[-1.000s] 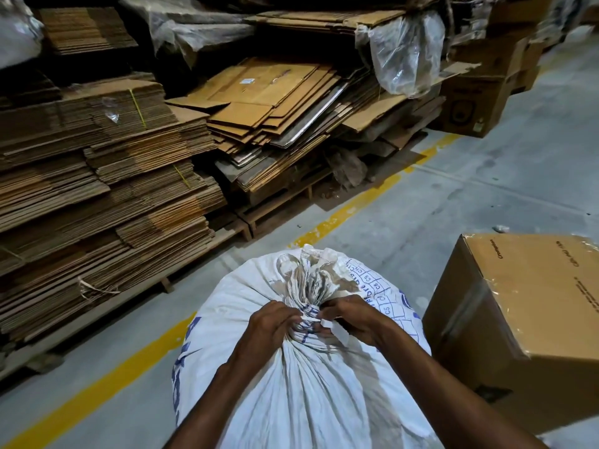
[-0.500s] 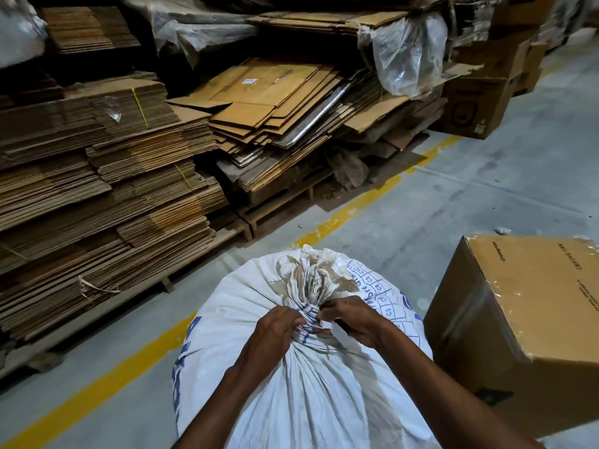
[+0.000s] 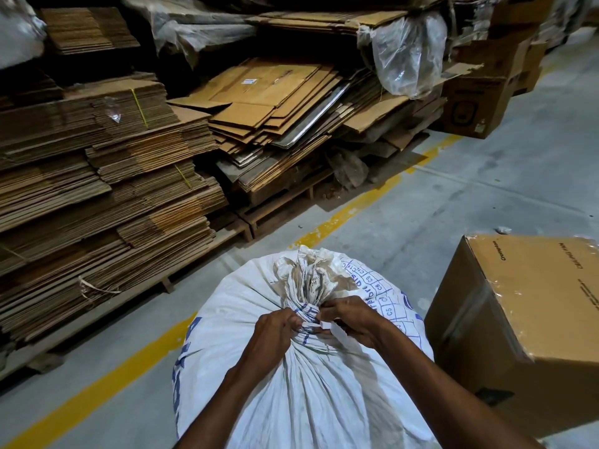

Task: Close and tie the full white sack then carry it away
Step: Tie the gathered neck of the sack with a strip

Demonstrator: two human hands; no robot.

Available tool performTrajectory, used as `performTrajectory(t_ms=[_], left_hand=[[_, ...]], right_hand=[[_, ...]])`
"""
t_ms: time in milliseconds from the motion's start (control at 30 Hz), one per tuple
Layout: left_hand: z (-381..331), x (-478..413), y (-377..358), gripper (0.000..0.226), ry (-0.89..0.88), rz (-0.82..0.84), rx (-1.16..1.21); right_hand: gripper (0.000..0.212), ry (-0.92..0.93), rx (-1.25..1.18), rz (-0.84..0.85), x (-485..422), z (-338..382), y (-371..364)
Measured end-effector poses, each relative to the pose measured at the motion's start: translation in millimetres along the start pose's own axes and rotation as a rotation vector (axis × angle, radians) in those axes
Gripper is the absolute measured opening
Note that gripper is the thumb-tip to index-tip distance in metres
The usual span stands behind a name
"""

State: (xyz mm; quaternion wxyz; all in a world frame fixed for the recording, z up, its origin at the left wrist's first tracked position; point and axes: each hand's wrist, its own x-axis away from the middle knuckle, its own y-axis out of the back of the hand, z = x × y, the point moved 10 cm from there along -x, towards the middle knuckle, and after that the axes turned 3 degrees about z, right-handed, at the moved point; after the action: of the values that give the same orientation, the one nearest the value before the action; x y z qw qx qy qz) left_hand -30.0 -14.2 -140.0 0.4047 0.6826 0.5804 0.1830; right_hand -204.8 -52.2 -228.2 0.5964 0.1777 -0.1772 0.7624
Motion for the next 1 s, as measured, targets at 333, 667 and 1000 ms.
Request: performTrajectory(t_ms=[333,667,1000], left_hand=[[-13,-5,-15,0.023,0.007,0.031,0.036],[-16,-15,-34,0.025,0.147,0.178,0.269],[-10,-12,-12,0.029,0.049,0.084,0.146]], right_hand=[[0.016,0.038,-0.147,0.061,16,11,-19],[0.036,0.070,-0.837,0.145,37,-42,-22],[0.022,0.374,-0.401,-0.380,49,-31,9]])
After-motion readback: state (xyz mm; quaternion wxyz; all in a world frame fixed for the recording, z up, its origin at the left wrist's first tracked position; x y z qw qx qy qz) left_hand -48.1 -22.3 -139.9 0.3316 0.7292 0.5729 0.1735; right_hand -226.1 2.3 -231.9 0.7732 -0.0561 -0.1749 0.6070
